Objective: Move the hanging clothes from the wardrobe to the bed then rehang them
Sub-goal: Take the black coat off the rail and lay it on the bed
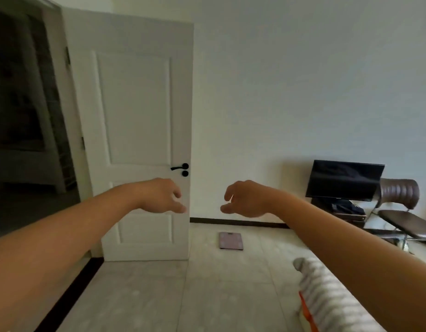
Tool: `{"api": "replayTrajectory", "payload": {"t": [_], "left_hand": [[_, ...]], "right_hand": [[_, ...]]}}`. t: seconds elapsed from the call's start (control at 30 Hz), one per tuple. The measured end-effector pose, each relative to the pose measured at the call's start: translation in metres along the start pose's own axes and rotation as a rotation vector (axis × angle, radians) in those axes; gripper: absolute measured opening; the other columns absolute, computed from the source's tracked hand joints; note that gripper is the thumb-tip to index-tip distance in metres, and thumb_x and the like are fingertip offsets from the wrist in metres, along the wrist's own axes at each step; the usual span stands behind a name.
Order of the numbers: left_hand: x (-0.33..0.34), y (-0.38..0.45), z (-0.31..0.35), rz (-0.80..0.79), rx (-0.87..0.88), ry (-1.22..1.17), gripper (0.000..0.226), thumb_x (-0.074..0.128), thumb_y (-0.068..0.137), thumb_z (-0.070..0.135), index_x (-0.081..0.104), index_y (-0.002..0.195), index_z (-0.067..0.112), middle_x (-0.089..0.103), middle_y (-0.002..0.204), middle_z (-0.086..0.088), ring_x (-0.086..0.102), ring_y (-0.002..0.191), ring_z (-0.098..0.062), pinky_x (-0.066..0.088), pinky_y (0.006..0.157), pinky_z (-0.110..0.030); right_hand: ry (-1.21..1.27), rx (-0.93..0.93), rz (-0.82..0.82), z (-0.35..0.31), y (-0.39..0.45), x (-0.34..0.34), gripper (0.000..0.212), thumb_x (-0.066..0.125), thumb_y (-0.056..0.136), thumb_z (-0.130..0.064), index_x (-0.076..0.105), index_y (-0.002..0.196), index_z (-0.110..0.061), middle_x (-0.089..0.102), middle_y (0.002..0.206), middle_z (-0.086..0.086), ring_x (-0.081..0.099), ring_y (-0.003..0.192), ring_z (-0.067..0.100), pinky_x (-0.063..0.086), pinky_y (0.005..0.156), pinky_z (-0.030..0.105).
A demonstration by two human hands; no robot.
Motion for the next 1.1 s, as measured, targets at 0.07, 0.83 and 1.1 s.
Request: {"api": "replayTrajectory", "payload": {"t": [0.07,0.83,1.1], "left_hand": [[-0.007,-0.021,-0.039,0.017,-0.044,-0.006,0.064,0.060,0.090,0.052,0.044,0.143,0.019,0.046,0.143,-0.002,0.047,0.126,-0.020,0.038,0.102,-0.028],[-0.038,-0.269,-0.353,0.217,-0.800,-0.088,0.069,0.058,0.090,0.055,0.037,0.145,0.019,0.041,0.149,0.000,0.043,0.133,-0.020,0.037,0.109,-0.032],[-0.049,-0.342,-0.401,0.254,-1.039,-0.035,0.054,0.056,0.091,0.054,0.057,0.125,0.012,0.058,0.127,-0.005,0.055,0.111,-0.020,0.045,0.092,-0.030]], "right_hand": [[-0.025,-0.062,-0.003,-0.042,0.016,0.001,0.051,0.048,0.098,-0.046,0.058,0.126,-0.005,0.058,0.128,0.009,0.053,0.116,0.025,0.044,0.101,0.038],[-0.114,-0.884,-0.077,-0.445,0.145,0.031,0.049,0.052,0.097,-0.045,0.050,0.137,-0.015,0.057,0.132,0.003,0.056,0.116,0.023,0.045,0.098,0.033],[-0.110,-1.099,-0.101,-0.554,0.157,0.027,0.056,0.050,0.098,-0.049,0.042,0.144,-0.017,0.048,0.144,0.003,0.048,0.129,0.026,0.040,0.107,0.038]]}}
Point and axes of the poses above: each hand's wrist, its own y-axis towards the middle knuckle, its own x-axis out of the palm, z = x × y, the point moved 1 cm from there along y, towards the middle knuckle
